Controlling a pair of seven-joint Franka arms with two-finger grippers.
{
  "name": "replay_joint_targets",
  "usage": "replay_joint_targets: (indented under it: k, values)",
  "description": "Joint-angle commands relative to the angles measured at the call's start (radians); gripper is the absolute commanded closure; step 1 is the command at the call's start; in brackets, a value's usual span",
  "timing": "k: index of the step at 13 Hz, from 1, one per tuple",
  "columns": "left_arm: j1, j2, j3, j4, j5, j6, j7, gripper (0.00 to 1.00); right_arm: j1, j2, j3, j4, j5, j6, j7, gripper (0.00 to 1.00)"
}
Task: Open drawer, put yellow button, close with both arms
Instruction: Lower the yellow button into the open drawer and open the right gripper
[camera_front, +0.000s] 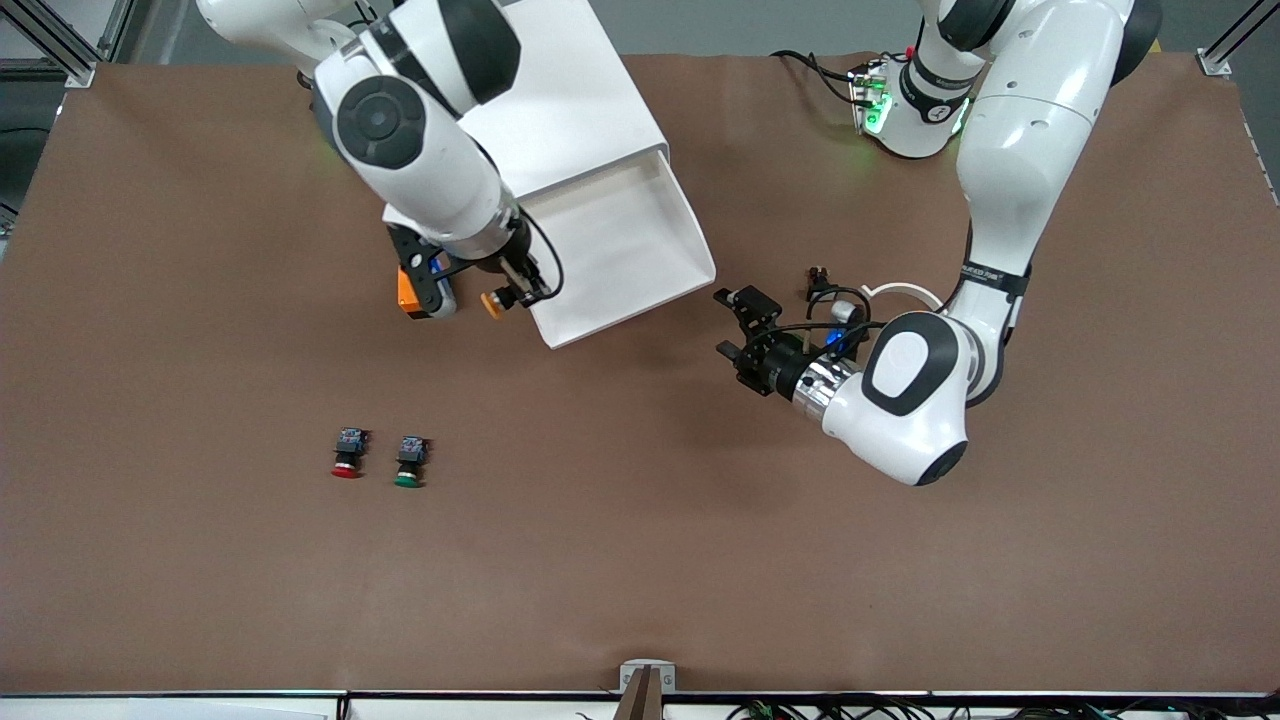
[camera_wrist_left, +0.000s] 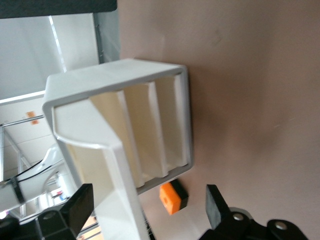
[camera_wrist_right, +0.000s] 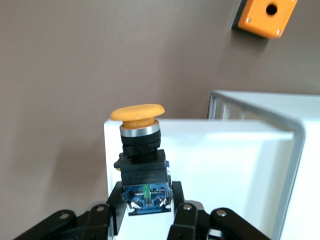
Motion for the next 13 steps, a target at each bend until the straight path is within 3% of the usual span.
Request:
replay_joint_targets:
  k: [1,5,10,11,12,13]
  values:
    - [0.029,-0.046,-0.001,-0.001,0.097,-0.022,0.039,0.01,0.052,-0.002,-0.012,0.000,0.016,0.065,0.105,0.99]
    - [0.075,-0.074,-0.002,-0.001,0.177,-0.022,0.162,0.01,0.103,0.057,-0.014,-0.001,0.003,0.171,0.211,0.99]
    - [0.076,-0.123,0.004,-0.001,0.282,-0.022,0.450,0.01,0.129,0.127,-0.015,-0.005,0.000,0.230,0.265,0.95]
    - [0.073,-0.123,0.004,-0.001,0.283,-0.022,0.511,0.01,0.133,0.130,-0.015,-0.005,0.000,0.233,0.267,0.92]
    - [0.067,-0.123,0.005,-0.001,0.291,-0.022,0.563,0.01,0.135,0.132,-0.014,-0.005,0.000,0.239,0.267,0.82]
    - [0.064,-0.124,-0.008,0.001,0.338,-0.022,0.610,0.01,0.135,0.132,-0.014,-0.006,0.001,0.243,0.276,0.66]
